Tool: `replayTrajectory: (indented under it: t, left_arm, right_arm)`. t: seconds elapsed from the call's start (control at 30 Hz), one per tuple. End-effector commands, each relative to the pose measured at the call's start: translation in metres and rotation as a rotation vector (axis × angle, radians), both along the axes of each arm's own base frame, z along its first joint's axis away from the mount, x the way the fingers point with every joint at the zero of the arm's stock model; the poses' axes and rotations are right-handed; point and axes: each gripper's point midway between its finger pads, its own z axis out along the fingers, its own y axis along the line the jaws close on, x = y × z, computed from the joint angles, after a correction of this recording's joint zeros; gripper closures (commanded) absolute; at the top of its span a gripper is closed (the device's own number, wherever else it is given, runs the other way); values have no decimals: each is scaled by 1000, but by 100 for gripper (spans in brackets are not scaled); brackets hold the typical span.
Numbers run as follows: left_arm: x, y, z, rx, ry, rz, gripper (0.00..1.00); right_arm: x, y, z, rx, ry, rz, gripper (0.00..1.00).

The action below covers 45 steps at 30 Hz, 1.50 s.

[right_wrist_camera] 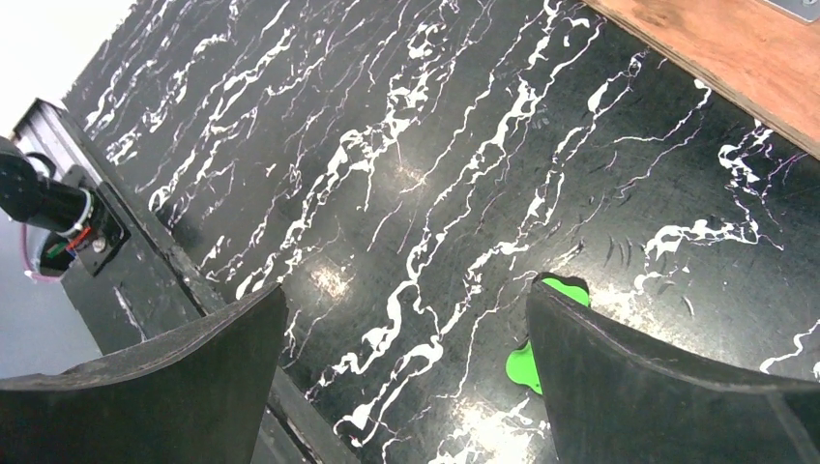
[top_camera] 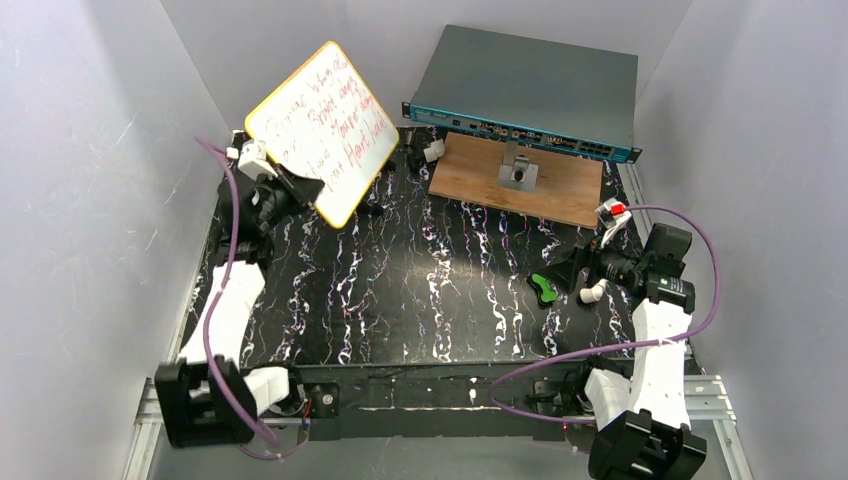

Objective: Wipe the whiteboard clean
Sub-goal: Pick up the whiteboard from the whiteboard stand, then pick up the whiteboard eraser from the center of the board.

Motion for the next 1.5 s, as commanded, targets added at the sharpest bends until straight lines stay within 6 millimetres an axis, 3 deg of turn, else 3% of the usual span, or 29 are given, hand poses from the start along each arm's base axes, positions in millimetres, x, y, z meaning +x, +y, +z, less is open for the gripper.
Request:
replayTrajectory:
  t: [0.0, 0.07, 0.1, 0.13, 0.27, 0.6, 0.73, 0.87, 1.0, 1.13, 1.23, 1.47]
  left_arm:
    - [-96, -36, 49, -6, -49, -235, 100]
    - [-134, -51, 31, -64, 37, -329, 100]
    - [-166, -57, 9, -74, 96, -366, 100]
    - [-180, -61, -6, -107, 140, -386, 100]
    - [-201, -71, -32, -179, 253, -459, 100]
    - [-226, -87, -61, -187, 328, -559, 100]
    - [-230, -90, -60, -166, 305, -587, 100]
    - [-233, -89, -58, -100, 254, -604, 100]
    - [-232, -89, -61, -75, 256, -611, 100]
    - [-231, -89, -61, -67, 249, -609, 100]
    - [-231, -89, -60, -62, 239, -606, 100]
    - [-231, -88, -60, -57, 234, -602, 100]
  right_arm:
    - [-3, 2, 11, -63, -59, 45, 3]
    - [-10, 8, 9, -78, -47, 101, 3]
    - [-18, 19, 7, -125, -37, 185, 5]
    - [-21, 25, 4, -142, -37, 226, 5]
    - [-24, 29, -11, -245, -62, 300, 5]
    - [-4, 20, -61, -479, -79, 401, 4]
    - [34, -3, -88, -656, 26, 220, 8]
    - [47, -16, -105, -681, 137, 88, 13]
    - [49, -27, -127, -724, 230, 21, 19]
    - [42, -21, -144, -694, 341, 38, 30]
    - [37, -17, -152, -674, 434, 53, 41]
    - [31, -16, -165, -670, 510, 61, 49]
